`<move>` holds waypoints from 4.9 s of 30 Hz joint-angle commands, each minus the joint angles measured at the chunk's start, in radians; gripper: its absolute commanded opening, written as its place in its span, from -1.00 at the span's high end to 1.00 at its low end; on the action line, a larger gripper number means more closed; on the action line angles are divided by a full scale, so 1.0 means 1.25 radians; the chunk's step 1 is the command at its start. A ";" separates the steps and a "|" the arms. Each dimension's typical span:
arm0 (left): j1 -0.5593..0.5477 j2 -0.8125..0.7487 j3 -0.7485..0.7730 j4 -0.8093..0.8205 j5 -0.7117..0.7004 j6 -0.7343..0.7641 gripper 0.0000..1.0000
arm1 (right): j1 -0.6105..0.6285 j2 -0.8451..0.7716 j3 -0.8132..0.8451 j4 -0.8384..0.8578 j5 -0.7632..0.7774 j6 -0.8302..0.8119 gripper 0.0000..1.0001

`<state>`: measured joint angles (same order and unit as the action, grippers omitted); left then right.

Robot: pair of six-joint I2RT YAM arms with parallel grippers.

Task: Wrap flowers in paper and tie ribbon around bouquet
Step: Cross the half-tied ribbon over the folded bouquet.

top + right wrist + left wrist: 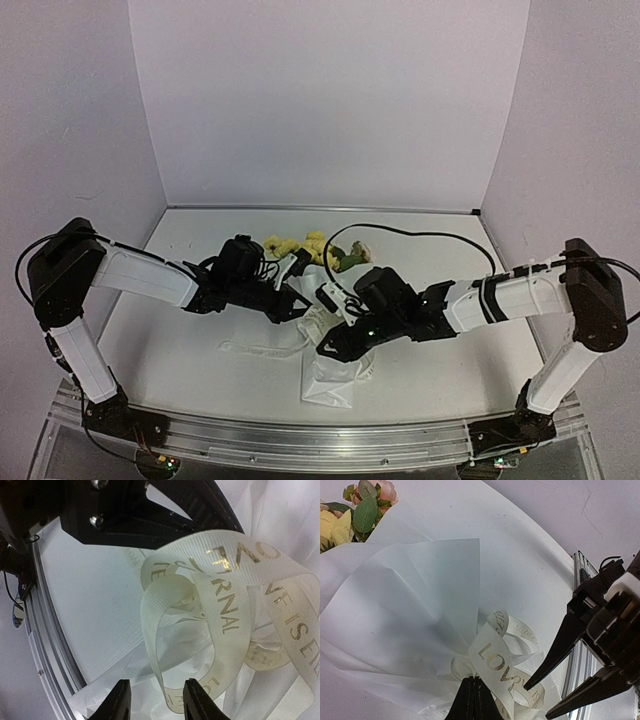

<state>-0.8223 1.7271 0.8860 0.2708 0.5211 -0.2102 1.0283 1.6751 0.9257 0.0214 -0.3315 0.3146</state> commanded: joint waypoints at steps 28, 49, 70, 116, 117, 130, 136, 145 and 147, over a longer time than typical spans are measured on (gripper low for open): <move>-0.005 -0.064 -0.009 0.033 -0.138 -0.027 1.00 | 0.016 -0.146 -0.068 -0.263 0.182 -0.053 1.00; -0.062 -0.006 -0.026 0.082 -0.210 -0.150 0.99 | 0.016 -0.077 -0.025 -0.313 0.286 -0.049 1.00; -0.086 -0.007 -0.010 0.058 -0.257 -0.204 0.87 | 0.017 -0.072 -0.017 -0.323 0.299 -0.061 1.00; -0.101 0.011 0.115 -0.149 -0.125 0.020 0.44 | 0.018 -0.092 -0.025 -0.261 0.184 0.009 1.00; -0.101 0.010 0.116 -0.151 -0.128 0.021 0.45 | 0.020 -0.091 -0.020 -0.258 0.171 0.026 1.00; -0.092 -0.059 0.076 -0.177 -0.145 0.032 0.47 | 0.053 -0.064 0.043 -0.218 0.071 0.120 1.00; -0.084 -0.083 0.058 -0.209 -0.107 0.060 0.46 | 0.053 -0.059 0.065 -0.201 -0.025 0.111 0.75; -0.078 -0.072 0.078 -0.212 -0.076 0.073 0.46 | 0.051 -0.106 0.079 -0.283 -0.008 0.106 0.16; -0.078 -0.071 0.083 -0.212 -0.067 0.076 0.45 | 0.046 -0.151 0.064 -0.304 0.033 0.106 -0.05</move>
<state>-0.9253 1.6562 0.9588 0.0016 0.3960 -0.1468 1.0897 1.5924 0.9886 -0.2850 -0.3568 0.4537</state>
